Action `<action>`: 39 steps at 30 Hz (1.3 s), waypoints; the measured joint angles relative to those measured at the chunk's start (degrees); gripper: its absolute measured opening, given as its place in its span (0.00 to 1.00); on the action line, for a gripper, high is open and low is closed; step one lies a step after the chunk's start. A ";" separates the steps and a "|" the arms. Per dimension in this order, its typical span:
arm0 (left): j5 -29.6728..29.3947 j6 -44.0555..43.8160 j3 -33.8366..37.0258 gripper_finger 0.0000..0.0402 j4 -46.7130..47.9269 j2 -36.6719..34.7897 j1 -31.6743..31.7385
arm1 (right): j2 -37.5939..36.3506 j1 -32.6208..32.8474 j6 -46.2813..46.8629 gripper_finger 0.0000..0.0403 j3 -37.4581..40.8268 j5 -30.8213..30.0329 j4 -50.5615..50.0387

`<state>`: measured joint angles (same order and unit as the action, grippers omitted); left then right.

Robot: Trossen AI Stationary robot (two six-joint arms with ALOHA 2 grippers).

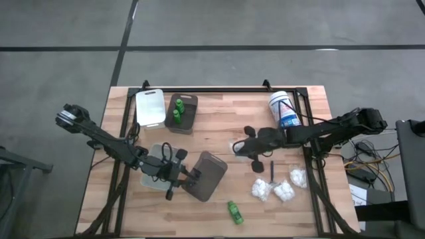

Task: Pick & Place Travel size toiletries
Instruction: Put the cotton pack into the white bin

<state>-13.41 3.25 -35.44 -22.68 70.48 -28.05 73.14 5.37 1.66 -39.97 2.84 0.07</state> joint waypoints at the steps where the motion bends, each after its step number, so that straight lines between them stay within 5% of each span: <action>1: -0.30 0.00 0.00 0.15 -0.02 0.00 0.08 | 0.00 0.00 -0.52 0.02 0.00 0.03 1.66; 9: -5.99 0.02 0.00 0.15 -0.09 0.00 0.29 | 0.02 0.02 -2.32 0.02 0.00 0.08 11.12; 25: -6.27 -0.33 0.00 0.15 -5.97 0.36 2.43 | 0.07 0.07 -2.44 0.03 3.55 0.58 26.55; 39: -9.61 4.24 -0.88 0.16 -18.80 10.95 5.46 | 6.68 3.80 -2.97 0.03 3.27 3.69 31.72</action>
<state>-23.02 7.49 -36.32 -41.48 81.43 -22.59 79.82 9.17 -1.31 -36.70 6.53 31.79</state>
